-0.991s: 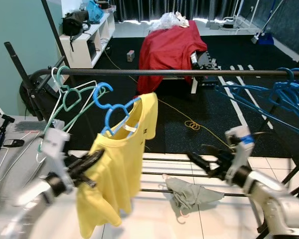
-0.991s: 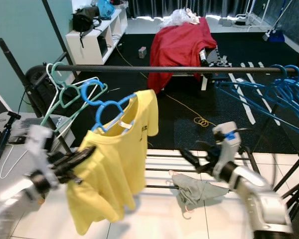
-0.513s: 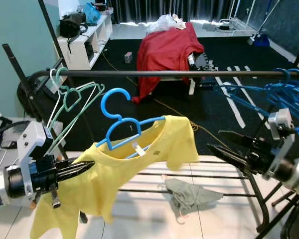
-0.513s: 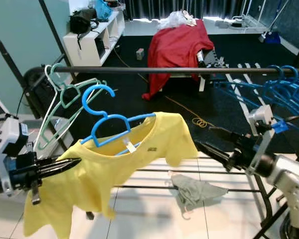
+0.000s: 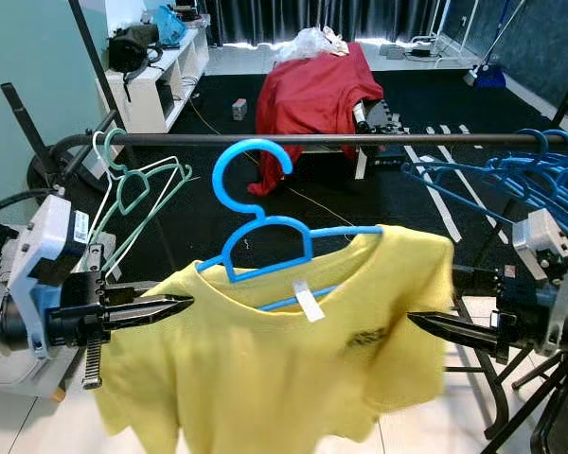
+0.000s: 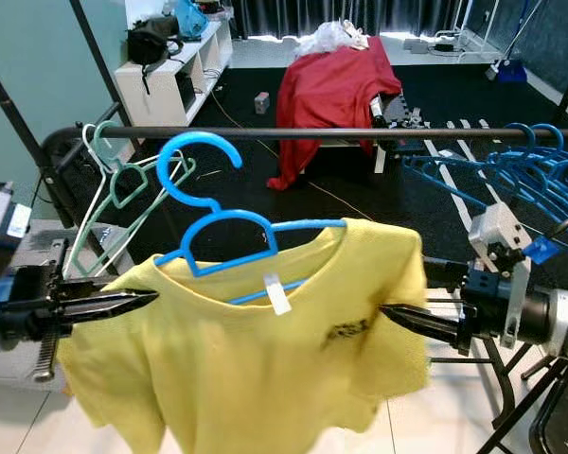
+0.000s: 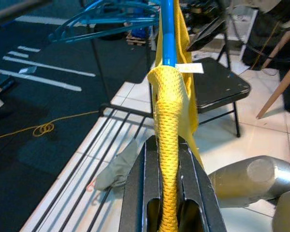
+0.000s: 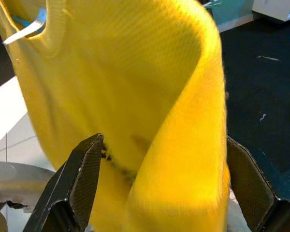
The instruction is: Hang hanger
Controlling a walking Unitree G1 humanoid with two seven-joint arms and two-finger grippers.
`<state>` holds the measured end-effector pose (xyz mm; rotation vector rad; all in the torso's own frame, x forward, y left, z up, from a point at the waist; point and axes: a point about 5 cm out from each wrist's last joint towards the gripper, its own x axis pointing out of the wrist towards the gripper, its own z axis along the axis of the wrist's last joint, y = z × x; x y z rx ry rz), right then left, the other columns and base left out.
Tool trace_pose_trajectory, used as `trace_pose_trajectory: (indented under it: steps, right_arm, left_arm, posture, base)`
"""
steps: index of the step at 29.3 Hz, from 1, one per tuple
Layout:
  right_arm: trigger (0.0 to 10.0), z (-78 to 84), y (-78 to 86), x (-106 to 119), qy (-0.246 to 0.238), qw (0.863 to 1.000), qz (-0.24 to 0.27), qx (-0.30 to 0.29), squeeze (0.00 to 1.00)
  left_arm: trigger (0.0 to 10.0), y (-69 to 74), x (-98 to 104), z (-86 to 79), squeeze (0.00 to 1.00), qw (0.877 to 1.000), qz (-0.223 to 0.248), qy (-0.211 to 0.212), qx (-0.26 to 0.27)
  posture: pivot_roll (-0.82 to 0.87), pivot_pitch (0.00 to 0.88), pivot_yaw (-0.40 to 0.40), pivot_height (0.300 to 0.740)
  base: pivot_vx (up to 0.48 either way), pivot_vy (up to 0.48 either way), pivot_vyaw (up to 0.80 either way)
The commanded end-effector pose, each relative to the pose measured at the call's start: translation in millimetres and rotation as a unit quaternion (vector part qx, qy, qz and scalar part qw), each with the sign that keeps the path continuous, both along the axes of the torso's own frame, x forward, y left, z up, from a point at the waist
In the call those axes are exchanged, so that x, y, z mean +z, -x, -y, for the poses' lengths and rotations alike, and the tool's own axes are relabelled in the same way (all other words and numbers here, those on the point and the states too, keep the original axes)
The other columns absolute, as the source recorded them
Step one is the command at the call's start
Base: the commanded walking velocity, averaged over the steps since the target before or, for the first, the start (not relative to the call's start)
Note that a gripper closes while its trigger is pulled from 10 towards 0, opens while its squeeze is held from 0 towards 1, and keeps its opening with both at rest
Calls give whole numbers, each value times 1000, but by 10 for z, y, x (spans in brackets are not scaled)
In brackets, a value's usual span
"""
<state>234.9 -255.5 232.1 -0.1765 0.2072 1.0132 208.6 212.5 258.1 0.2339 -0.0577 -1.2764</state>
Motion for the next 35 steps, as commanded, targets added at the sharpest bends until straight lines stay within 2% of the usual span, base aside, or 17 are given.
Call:
trace_pose_trajectory:
  steps: [1,6,7,12,13,23,24,25,26,27,28,29,30,31,32,33,35]
  right_arm:
    - [10000,-44,-3,57,14,1000,16,10,0]
    - [10000,-17,-61,93,15,999,35,-12,0]
    - [0,1,-88,105,16,999,45,-24,0]
    - [0,10,-88,111,13,998,49,-26,0]
    - [0,37,-54,121,8,998,49,-24,0]
    - [0,76,-27,124,6,998,48,-29,0]
    - [0,108,-51,153,3,997,59,-44,0]
    - [0,108,-51,153,3,997,59,-44,0]
    - [0,182,-118,222,-9,993,85,-83,0]
    - [0,182,-118,222,-9,993,85,-83,0]
    - [0,264,-186,291,-25,986,109,-126,0]
    - [0,264,-186,291,-25,986,109,-126,0]
    - [0,362,-252,348,-43,976,128,-173,0]
    - [0,438,-296,379,-56,967,140,-207,0]
    - [0,438,-296,379,-56,967,140,-207,0]
    - [0,499,-327,395,-68,959,143,-233,0]
    - [0,526,-353,316,-63,957,127,-252,0]
  left_arm:
    - [10000,27,100,-15,0,1000,13,-12,-8]
    - [10000,27,133,-22,0,1000,19,-14,-9]
    - [10000,28,151,-24,0,1000,21,-14,-11]
    - [10000,28,167,-29,0,1000,25,-16,-11]
    - [10000,2,194,-121,0,999,29,-21,9]
    - [10000,-22,212,-248,0,998,31,-25,44]
    - [10000,-30,181,-346,0,997,26,-31,67]
    - [10000,-30,181,-346,0,997,26,-31,67]
    - [10000,-16,131,-488,0,995,13,-32,90]
    - [10000,-16,131,-488,0,995,13,-32,90]
    - [10000,20,93,-607,0,994,-1,-26,102]
    - [10000,20,93,-607,0,994,-1,-26,102]
    - [10000,84,63,-689,0,995,-14,-22,97]
    - [10000,140,51,-721,0,996,-22,-15,86]
    - [10000,140,51,-721,0,996,-22,-15,86]
    - [10000,187,52,-733,0,997,-27,-9,72]
    - [10000,224,133,-700,0,998,-9,33,50]
  posture:
    - [-138,22,31,740]
    - [-139,23,36,740]
    - [-136,22,37,740]
    - [-136,22,37,740]
    - [-142,26,48,740]
    - [-141,26,49,740]
    - [-138,29,51,740]
    - [-138,29,51,740]
    - [-138,31,52,740]
    - [-138,31,52,740]
    - [-137,33,50,740]
    - [-137,33,50,740]
    - [-137,34,50,740]
    - [-138,34,51,740]
    - [-138,34,51,740]
    - [-138,34,51,740]
    - [-135,34,49,740]
  base:
    - [0,0,0]
    - [0,0,0]
    - [0,0,0]
    - [0,0,0]
    - [0,0,0]
    - [0,0,0]
    - [0,0,0]
    - [0,0,0]
    - [0,0,0]
    - [0,0,0]
    - [0,0,0]
    - [0,0,0]
    - [0,0,0]
    - [0,0,0]
    - [0,0,0]
    - [0,0,0]
    - [0,0,0]
